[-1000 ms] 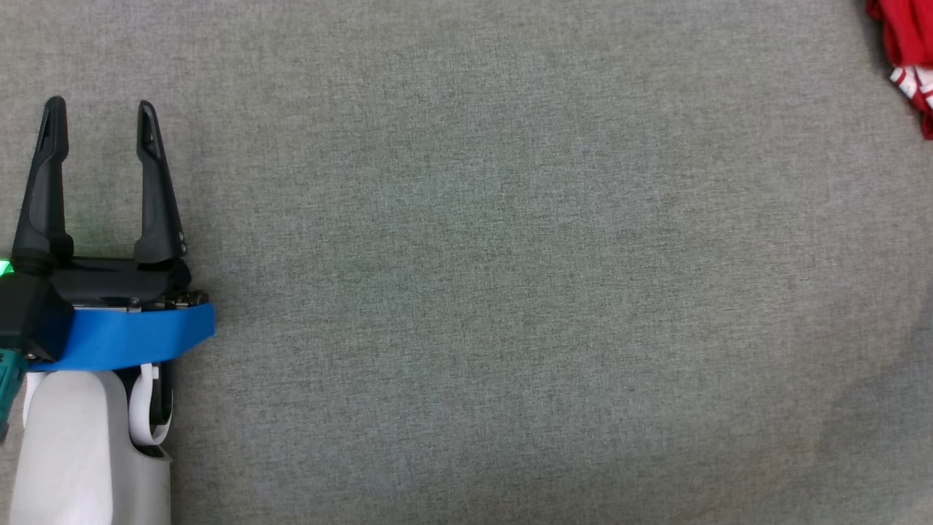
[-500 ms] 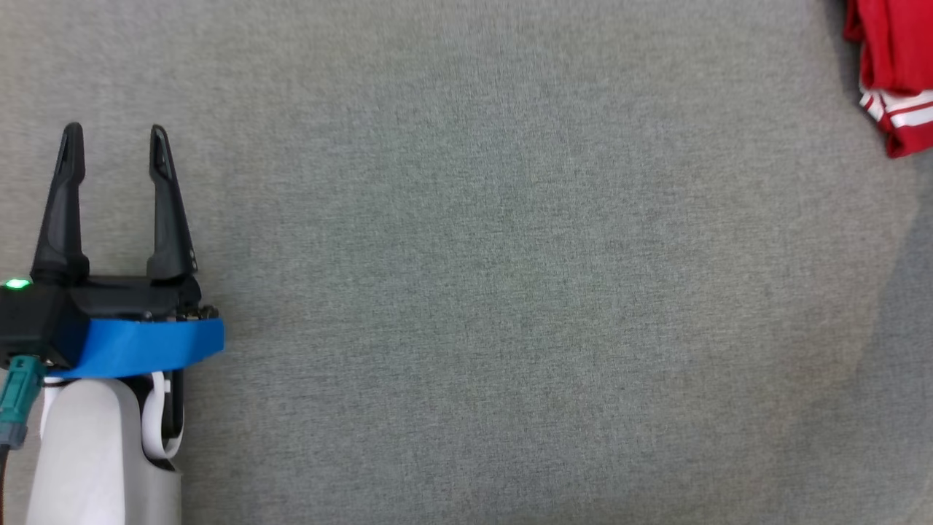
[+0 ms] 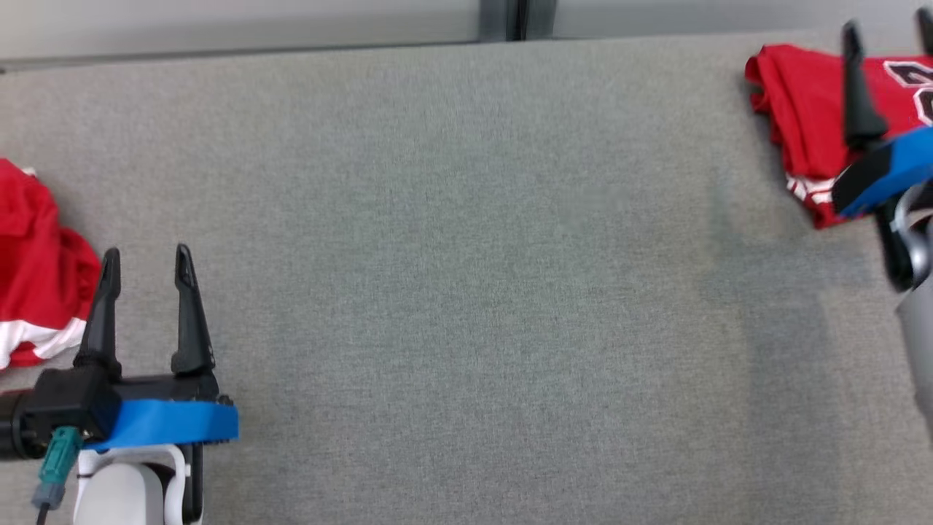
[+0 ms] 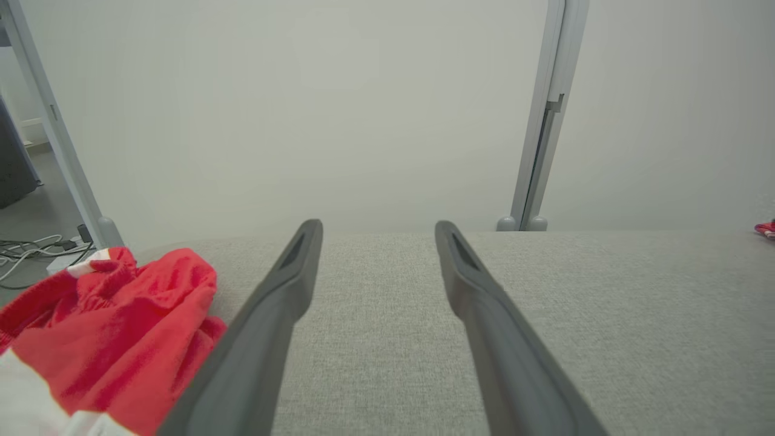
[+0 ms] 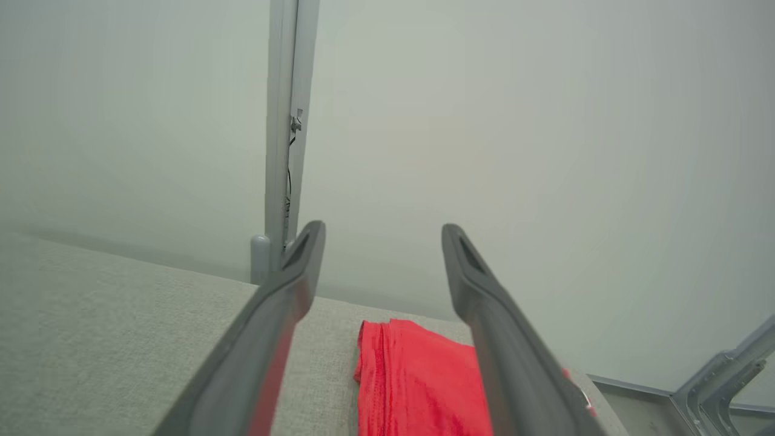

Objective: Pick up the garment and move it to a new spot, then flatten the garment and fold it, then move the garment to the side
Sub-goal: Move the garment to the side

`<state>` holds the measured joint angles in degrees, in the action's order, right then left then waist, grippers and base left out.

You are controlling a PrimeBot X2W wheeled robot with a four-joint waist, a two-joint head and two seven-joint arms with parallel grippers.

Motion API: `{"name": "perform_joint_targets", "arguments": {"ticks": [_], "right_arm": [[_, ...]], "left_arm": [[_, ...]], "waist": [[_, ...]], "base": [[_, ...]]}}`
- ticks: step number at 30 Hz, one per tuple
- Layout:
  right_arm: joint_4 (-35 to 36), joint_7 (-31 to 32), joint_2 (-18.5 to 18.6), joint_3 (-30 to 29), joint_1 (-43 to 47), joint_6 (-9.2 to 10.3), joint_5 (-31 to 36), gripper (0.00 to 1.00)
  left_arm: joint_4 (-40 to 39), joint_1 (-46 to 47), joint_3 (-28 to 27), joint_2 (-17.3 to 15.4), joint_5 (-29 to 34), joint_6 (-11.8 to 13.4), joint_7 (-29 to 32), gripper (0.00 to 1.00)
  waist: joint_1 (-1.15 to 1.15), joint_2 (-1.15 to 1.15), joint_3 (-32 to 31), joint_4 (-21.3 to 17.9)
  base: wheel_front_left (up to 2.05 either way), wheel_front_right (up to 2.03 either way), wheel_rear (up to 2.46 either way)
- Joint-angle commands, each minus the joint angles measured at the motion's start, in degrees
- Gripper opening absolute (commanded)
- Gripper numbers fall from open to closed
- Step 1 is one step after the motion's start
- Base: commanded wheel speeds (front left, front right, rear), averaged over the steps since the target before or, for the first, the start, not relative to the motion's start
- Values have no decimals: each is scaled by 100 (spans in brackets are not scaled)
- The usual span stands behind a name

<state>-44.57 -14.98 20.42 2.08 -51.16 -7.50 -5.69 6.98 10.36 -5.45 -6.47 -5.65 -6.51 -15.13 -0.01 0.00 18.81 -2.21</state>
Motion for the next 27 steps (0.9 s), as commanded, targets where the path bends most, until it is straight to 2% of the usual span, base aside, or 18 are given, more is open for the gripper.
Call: {"name": "perform_joint_targets", "arguments": {"ticks": [1, 8, 19, 27], "right_arm": [[177, -26, -56, 92, 241, 1, -85, 100], [1014, -26, -361, 627, 1381, 1, -401, 100], [1896, -27, -703, 458, 2801, 1, -530, 100], [2390, -27, -1056, 393, 3433, 1, -448, 100]], "left_arm": [[29, -76, -40, 16, -31, 24, -2, 100], [144, -541, 6, 168, -21, 89, -1, 100], [316, -848, 35, 238, -56, 89, -1, 100], [368, -878, 62, 249, -47, 60, -1, 100]], "waist": [[1, 0, -230, -106], [1, 0, -866, -33], [1, 0, -1341, 40], [1, 0, -1432, 93]], "base": [[0, 0, 0], [0, 0, 0], [0, 0, 0], [0, 0, 0]]}}
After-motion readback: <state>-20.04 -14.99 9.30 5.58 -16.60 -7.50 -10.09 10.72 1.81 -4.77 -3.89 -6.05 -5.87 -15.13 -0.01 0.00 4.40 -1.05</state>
